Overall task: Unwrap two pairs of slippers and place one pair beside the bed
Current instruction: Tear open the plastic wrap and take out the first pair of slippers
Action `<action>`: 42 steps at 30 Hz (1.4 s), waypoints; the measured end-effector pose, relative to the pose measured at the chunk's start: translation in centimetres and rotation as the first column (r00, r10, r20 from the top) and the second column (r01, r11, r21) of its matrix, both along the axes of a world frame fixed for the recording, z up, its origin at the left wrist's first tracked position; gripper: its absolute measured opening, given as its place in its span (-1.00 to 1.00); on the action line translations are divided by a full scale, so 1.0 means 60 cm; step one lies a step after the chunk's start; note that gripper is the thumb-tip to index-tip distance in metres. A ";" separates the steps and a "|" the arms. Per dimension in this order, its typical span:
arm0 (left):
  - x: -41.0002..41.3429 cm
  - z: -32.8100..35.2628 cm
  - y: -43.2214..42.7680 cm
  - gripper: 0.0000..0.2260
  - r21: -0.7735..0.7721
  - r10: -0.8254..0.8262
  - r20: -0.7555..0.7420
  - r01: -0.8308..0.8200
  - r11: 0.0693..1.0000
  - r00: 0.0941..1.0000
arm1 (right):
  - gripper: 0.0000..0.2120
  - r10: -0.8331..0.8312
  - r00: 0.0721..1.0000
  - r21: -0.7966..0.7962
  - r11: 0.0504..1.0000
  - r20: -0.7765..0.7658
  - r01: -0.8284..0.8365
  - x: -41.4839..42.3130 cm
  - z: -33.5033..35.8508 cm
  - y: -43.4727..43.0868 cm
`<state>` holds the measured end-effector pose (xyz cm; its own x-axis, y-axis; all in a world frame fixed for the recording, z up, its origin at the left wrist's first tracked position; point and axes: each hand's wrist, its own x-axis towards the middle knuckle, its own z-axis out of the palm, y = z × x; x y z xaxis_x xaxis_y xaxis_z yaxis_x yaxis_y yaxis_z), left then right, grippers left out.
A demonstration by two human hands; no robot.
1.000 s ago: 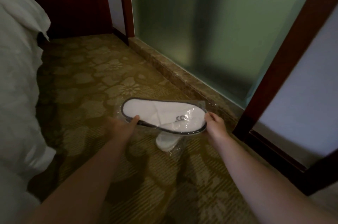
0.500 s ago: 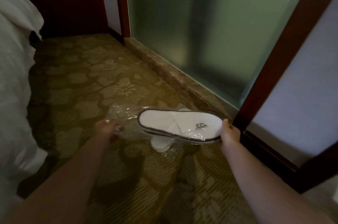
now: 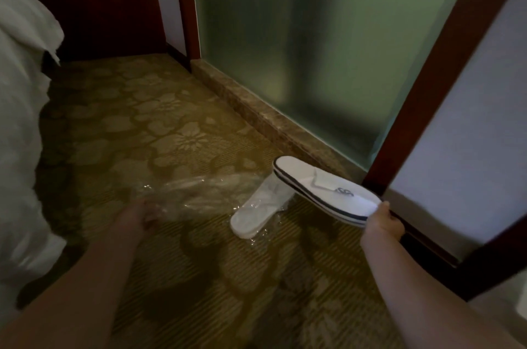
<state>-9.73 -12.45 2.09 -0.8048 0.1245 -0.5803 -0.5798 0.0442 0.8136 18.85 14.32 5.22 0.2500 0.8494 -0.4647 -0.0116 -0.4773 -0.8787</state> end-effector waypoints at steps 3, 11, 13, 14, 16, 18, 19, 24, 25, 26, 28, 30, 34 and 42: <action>0.016 -0.002 0.026 -0.71 -0.027 -0.122 0.012 0.123 0.992 0.992 | -0.52 0.004 0.999 -0.045 0.999 -0.050 -0.006 -0.006 0.000 -0.004; 0.055 0.001 0.098 -0.86 -0.002 -0.323 0.070 0.324 0.946 0.944 | -0.58 0.000 0.997 -0.023 1.000 -0.072 -0.001 -0.008 -0.011 0.002; 0.060 -0.001 0.111 -0.81 0.030 -0.356 0.080 0.355 0.934 0.931 | -0.59 0.002 0.996 -0.020 1.000 -0.088 -0.004 -0.007 -0.012 0.004; 0.068 -0.005 0.121 -0.80 0.017 -0.369 0.087 0.369 0.929 0.925 | -0.59 0.001 0.995 -0.019 1.000 -0.097 -0.002 -0.007 -0.013 0.006; 0.092 -0.012 0.138 -0.78 0.008 -0.422 0.126 0.425 0.905 0.898 | -0.60 -0.002 0.994 -0.012 1.000 -0.108 0.001 -0.005 -0.016 0.010; 0.121 -0.018 0.162 -0.76 0.027 -0.473 0.133 0.473 0.880 0.871 | -0.60 0.003 0.994 -0.001 1.000 -0.107 -0.003 -0.005 -0.022 0.014; 0.135 -0.019 0.175 -0.80 0.041 -0.480 0.137 0.480 0.876 0.866 | -0.60 0.005 0.994 0.001 1.000 -0.106 -0.005 -0.004 -0.025 0.016; 0.178 -0.043 0.234 -0.67 0.074 -0.432 0.172 0.426 0.902 0.885 | -0.60 0.022 0.994 -0.006 1.000 -0.107 -0.023 -0.003 -0.043 0.028; 0.186 -0.047 0.241 -0.64 0.047 -0.453 0.167 0.452 0.891 0.876 | -0.59 0.027 0.994 -0.004 1.000 -0.102 -0.028 -0.003 -0.046 0.031; 0.195 -0.053 0.248 -0.64 -0.006 -0.475 0.168 0.483 0.876 0.864 | -0.59 0.034 0.995 -0.001 0.999 -0.095 -0.034 -0.002 -0.050 0.035; 0.217 -0.065 0.256 -0.59 -0.096 -0.539 0.186 0.561 0.822 0.822 | -0.59 0.052 0.996 0.006 0.999 -0.073 -0.051 0.000 -0.058 0.043; 0.241 -0.067 0.263 -0.67 -0.112 -0.592 0.235 0.626 0.772 0.771 | -0.59 0.072 0.996 0.010 0.997 -0.049 -0.071 0.005 -0.063 0.049; 0.261 -0.057 0.271 -0.65 -0.040 -0.695 0.340 0.748 0.662 0.634 | -0.60 0.106 0.994 0.020 0.994 0.017 -0.107 0.013 -0.069 0.058; 0.223 -0.053 0.234 -0.38 -0.463 -0.719 0.279 0.745 0.480 0.636 | -0.62 0.168 0.979 0.045 0.984 0.114 -0.174 0.018 -0.067 0.057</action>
